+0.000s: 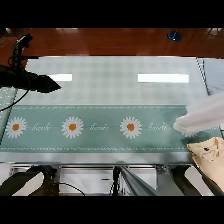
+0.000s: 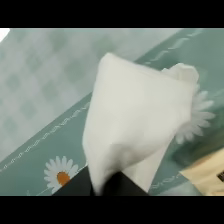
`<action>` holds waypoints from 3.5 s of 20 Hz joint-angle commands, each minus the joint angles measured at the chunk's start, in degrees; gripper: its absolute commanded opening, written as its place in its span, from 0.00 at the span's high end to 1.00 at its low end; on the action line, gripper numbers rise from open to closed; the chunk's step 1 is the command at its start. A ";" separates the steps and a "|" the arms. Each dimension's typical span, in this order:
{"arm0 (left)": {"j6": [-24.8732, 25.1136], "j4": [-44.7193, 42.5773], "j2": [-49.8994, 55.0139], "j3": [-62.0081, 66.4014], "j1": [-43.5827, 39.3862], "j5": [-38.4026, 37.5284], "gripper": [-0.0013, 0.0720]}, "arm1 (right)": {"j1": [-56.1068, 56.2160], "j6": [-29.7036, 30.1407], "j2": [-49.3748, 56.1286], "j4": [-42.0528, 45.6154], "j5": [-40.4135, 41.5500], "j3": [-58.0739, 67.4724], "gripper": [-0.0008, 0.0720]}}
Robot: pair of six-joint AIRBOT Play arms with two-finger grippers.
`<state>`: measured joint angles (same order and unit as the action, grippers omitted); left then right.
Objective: Fold the shirts.
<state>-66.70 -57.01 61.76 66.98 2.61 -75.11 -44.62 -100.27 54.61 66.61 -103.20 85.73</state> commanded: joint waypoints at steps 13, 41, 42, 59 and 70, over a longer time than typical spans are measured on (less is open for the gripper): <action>4.07 -0.04 0.02 0.11 7.65 0.15 0.94 | -17.11 1.11 -4.72 29.70 -3.37 -13.79 0.96; 2.38 -0.04 0.04 0.28 15.69 4.13 0.95 | -41.59 10.84 -4.66 52.83 34.97 -42.38 0.24; 2.40 -0.04 0.04 0.28 15.69 4.33 0.94 | -41.16 7.39 -4.66 48.00 40.61 -42.01 0.37; 1.01 -5.84 7.34 0.33 -1.53 15.30 0.25 | 49.35 26.86 42.47 -5.68 29.40 7.28 0.57; -16.98 -29.79 26.73 12.61 -14.19 2.51 0.25 | 53.72 17.94 39.80 22.58 16.85 9.35 0.37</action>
<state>-79.72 -85.45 84.05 74.98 -10.20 -67.83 8.56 -80.79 94.48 82.96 -85.67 94.80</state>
